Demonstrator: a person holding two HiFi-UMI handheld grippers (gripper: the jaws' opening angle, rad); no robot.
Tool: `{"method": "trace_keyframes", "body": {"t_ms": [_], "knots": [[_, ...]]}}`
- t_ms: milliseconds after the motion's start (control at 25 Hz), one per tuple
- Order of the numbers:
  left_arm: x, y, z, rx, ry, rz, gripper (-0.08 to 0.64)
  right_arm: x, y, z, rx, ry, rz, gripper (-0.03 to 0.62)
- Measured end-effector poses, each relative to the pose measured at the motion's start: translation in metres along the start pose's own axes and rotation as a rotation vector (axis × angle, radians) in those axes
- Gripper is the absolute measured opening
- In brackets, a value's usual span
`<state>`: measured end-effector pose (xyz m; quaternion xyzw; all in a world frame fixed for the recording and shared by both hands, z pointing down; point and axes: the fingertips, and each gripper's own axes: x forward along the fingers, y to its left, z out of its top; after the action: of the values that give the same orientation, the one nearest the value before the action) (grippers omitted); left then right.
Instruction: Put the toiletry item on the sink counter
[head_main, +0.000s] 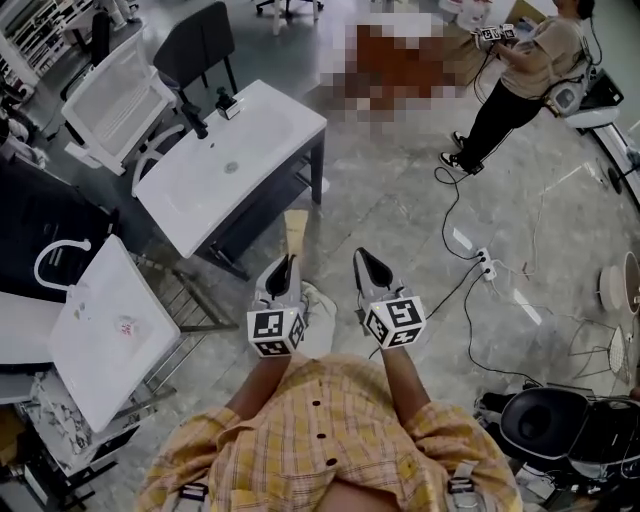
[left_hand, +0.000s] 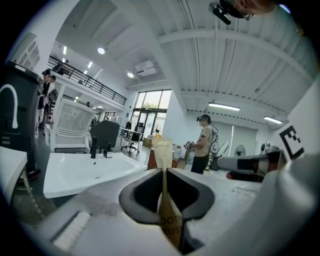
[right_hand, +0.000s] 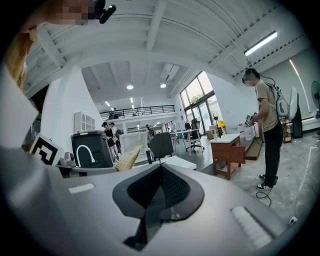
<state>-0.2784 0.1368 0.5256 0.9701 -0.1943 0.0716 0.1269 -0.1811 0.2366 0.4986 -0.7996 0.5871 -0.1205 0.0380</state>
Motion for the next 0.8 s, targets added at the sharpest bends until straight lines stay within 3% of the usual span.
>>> {"method": "trace_keyframes", "body": {"t_ms": [440,800], "knots": [[0.113,0.018,0.046,-0.014,0.000,0.012,0.029,0.087,-0.072,0.049,0.002,0.012,-0.008,0.002],[0.198,0.042,0.070,-0.041,0.001,0.061,0.029,0.168,-0.115,0.075,-0.010,0.039,0.040,0.002]]}}
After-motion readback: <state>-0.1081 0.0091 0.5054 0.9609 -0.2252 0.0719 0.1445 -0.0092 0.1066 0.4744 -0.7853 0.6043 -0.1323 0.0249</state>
